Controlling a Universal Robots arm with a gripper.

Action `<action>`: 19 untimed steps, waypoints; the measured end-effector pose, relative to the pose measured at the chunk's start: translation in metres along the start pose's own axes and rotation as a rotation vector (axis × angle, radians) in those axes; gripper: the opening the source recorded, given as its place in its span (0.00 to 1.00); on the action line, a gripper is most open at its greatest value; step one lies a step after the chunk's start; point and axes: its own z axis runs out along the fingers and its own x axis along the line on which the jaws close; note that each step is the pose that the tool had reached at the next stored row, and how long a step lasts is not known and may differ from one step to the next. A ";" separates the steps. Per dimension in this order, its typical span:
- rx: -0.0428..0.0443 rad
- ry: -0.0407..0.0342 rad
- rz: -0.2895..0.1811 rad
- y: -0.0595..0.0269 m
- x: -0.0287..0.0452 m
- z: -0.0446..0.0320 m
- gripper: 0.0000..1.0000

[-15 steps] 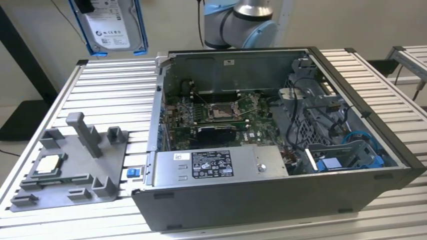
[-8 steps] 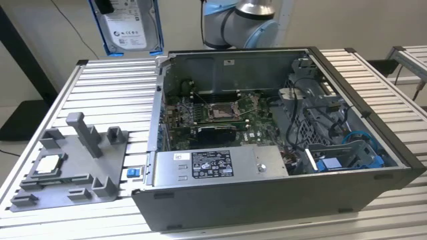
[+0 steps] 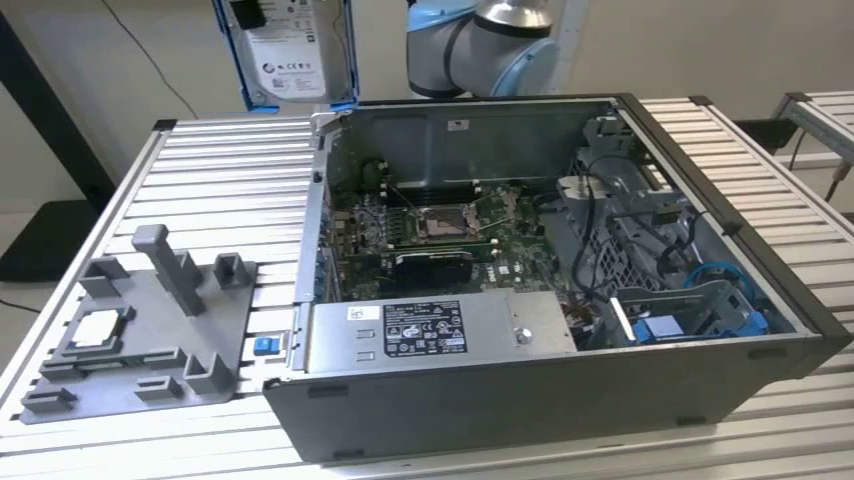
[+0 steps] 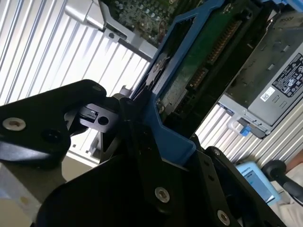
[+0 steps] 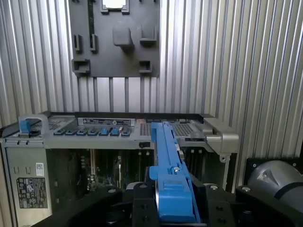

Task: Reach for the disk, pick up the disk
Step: 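Pick up the disk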

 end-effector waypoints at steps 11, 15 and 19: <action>0.0000 0.0001 0.000 -0.0431 0.0002 0.0098 0.00; 0.0000 0.0000 0.000 -0.0588 0.0003 0.0135 0.00; 0.0000 0.0001 0.000 -0.0744 0.0004 0.0171 0.00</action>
